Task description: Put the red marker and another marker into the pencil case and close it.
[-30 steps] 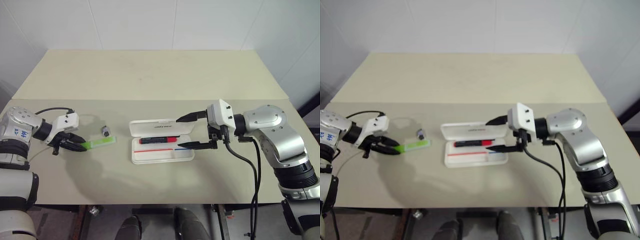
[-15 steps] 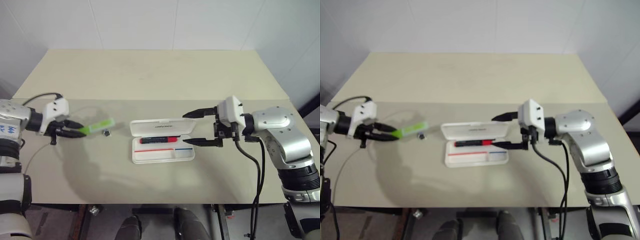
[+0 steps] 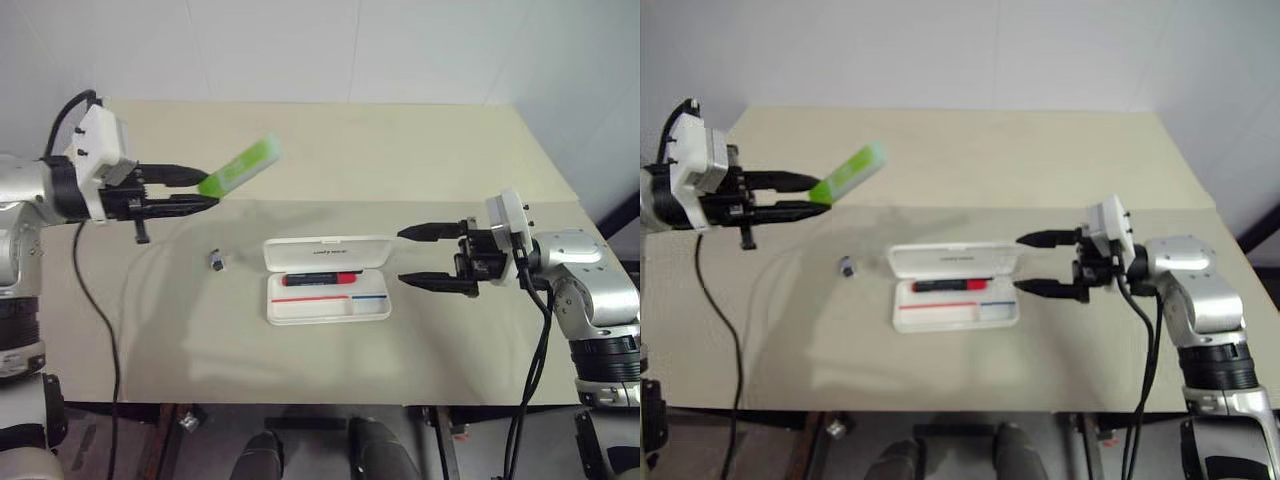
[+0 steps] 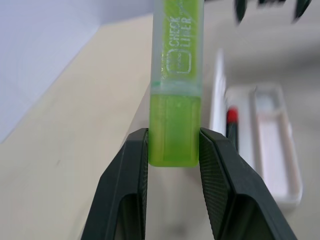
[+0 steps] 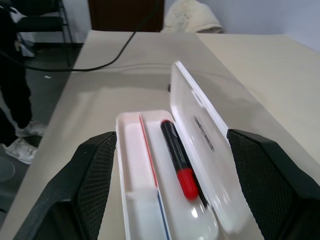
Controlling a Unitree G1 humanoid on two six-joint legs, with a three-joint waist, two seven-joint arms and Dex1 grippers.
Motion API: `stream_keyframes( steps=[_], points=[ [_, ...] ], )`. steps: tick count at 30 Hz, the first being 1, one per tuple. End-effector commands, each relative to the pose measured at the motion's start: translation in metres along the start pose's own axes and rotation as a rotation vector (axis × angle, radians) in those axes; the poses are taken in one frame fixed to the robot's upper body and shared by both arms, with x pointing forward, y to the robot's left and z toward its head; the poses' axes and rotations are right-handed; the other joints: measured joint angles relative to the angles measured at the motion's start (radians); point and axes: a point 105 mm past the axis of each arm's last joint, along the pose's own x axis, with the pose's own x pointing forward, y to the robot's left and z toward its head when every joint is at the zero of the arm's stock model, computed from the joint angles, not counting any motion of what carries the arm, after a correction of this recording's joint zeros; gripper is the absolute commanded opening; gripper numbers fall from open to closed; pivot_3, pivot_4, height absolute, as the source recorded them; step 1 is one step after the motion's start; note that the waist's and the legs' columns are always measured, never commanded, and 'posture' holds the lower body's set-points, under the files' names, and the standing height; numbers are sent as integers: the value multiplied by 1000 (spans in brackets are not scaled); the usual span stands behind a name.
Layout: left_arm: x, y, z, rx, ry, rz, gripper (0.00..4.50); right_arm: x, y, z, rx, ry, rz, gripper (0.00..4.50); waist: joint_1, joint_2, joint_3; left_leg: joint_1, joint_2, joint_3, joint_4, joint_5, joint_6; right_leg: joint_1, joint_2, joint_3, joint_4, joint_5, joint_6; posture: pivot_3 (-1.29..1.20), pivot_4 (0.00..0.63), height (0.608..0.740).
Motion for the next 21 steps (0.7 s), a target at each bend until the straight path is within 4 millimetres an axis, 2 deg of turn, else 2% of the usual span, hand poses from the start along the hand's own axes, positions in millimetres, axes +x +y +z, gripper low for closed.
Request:
stream_keyframes(
  steps=[1,5,9,21],
  points=[
    [19,-18,19,-34,-62,-76,1079,-5,-5,12,-67,-13,-28,4500,0,0,0,0,0,0,0,0,0,0,0,0,0,0,0,0,150,740],
    [36,-40,11,-133,-29,-186,1079,-10,-7,8,-67,-4,-53,4500,0,0,0,0,0,-1,0,0,0,0,1,0,0,0,0,0,150,740],
    [56,-65,-15,-263,142,-331,1079,-19,-13,3,-75,20,-104,4500,3,0,0,0,-1,-1,0,0,0,1,0,0,0,0,0,0,150,740],
    [82,-87,-50,-269,376,-542,1079,-28,-6,-9,-58,28,-182,4500,3,0,0,-1,-1,-1,-1,0,0,1,0,1,-3,0,0,0,150,740]
  ],
)
